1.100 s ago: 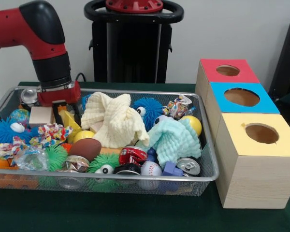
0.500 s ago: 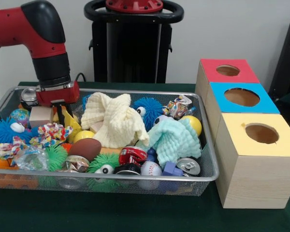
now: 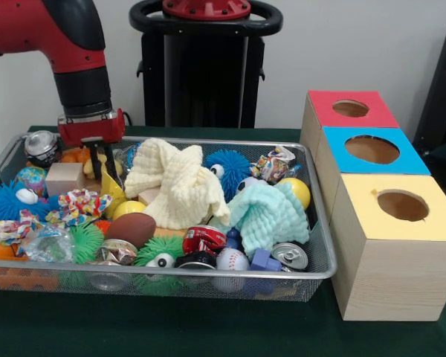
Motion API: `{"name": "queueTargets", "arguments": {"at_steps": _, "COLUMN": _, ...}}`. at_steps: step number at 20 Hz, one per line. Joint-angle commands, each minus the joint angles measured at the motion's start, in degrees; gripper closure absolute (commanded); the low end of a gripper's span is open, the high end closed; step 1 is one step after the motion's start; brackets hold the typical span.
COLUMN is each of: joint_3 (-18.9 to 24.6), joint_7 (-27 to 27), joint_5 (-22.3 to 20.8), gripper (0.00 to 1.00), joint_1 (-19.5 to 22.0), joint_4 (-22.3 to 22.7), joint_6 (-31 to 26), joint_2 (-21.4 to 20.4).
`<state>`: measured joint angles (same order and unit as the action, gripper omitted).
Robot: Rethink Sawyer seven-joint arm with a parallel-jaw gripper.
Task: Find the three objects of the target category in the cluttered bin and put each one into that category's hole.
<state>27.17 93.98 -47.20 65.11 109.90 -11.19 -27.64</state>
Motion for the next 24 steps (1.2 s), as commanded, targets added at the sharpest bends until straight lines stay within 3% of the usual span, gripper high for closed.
{"name": "queueTargets", "arguments": {"at_steps": 1, "joint_3": -3.3, "joint_7": 0.0, "joint_5": 3.0, "gripper": 1.00, "joint_1": -0.6, "joint_4": 5.9, "joint_6": -11.2, "joint_2": -7.4}}
{"name": "queueTargets", "arguments": {"at_steps": 4, "joint_3": -2.7, "joint_7": 0.1, "joint_5": 4.9, "gripper": 1.00, "joint_1": -1.0, "joint_4": 7.4, "joint_6": -12.5, "joint_2": -9.8}}
{"name": "queueTargets", "arguments": {"at_steps": 13, "joint_3": -1.7, "joint_7": 1.4, "joint_5": 8.0, "gripper": 1.00, "joint_1": -3.6, "joint_4": 5.8, "joint_6": -13.8, "joint_2": -10.8}}
{"name": "queueTargets", "arguments": {"at_steps": 24, "joint_3": -1.7, "joint_7": 3.8, "joint_5": 11.1, "gripper": 1.00, "joint_1": -10.1, "joint_4": -2.1, "joint_6": -14.2, "joint_2": -7.8}}
